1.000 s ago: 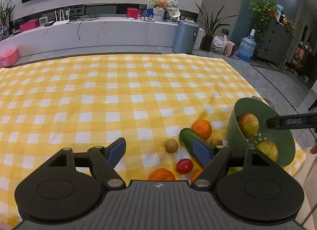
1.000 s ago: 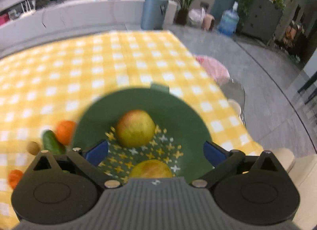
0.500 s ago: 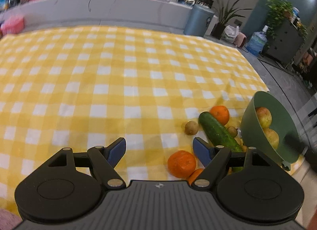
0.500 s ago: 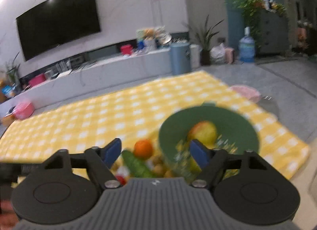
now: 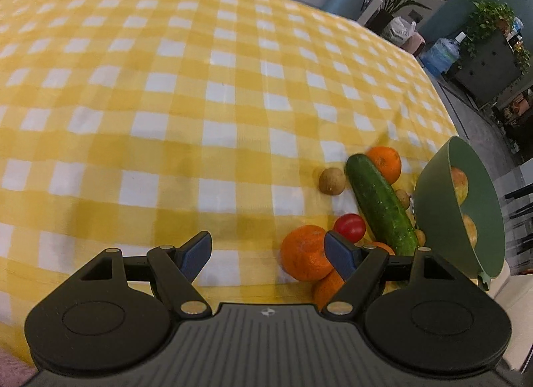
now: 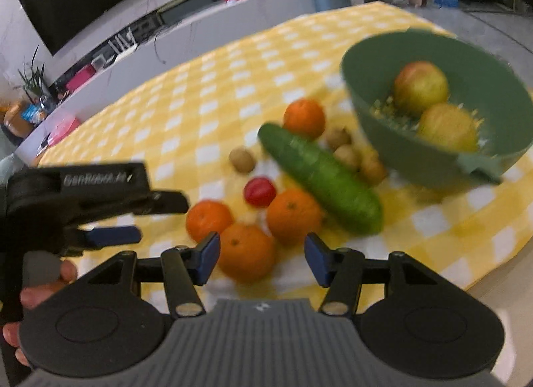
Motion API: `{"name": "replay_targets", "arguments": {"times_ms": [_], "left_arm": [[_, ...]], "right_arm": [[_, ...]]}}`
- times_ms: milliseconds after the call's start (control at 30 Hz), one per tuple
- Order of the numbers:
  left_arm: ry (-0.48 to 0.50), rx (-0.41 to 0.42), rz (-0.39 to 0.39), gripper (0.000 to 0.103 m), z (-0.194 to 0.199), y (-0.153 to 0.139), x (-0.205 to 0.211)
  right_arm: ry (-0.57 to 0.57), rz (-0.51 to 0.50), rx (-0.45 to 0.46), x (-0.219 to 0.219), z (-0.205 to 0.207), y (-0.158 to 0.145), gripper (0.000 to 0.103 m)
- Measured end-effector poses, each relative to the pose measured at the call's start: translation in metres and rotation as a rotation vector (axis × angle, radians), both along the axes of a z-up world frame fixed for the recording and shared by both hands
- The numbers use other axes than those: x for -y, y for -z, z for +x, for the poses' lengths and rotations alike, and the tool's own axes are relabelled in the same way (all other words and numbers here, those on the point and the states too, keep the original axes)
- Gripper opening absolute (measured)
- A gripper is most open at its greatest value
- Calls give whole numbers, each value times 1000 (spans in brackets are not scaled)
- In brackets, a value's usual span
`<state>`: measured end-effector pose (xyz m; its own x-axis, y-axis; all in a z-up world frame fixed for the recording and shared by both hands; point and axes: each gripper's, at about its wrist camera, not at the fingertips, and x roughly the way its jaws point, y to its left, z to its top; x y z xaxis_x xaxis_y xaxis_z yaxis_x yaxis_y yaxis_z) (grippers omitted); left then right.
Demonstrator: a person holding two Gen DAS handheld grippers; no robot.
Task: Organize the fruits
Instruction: 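Grasp an orange with the right tool while the left tool grasps another orange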
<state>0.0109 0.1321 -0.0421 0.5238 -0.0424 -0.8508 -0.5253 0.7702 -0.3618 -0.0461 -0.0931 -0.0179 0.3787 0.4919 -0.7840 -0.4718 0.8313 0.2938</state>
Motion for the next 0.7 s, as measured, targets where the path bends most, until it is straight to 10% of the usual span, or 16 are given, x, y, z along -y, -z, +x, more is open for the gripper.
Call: {"name": "replay_targets", "arguments": {"times_ms": [367, 700], "left_arm": [[54, 42, -27, 78, 16, 12, 11], [87, 69, -76, 46, 14, 9, 16]], "right_arm": [[-49, -16, 2, -7, -3, 15, 55], [-106, -53, 77, -12, -12, 16, 45]]}}
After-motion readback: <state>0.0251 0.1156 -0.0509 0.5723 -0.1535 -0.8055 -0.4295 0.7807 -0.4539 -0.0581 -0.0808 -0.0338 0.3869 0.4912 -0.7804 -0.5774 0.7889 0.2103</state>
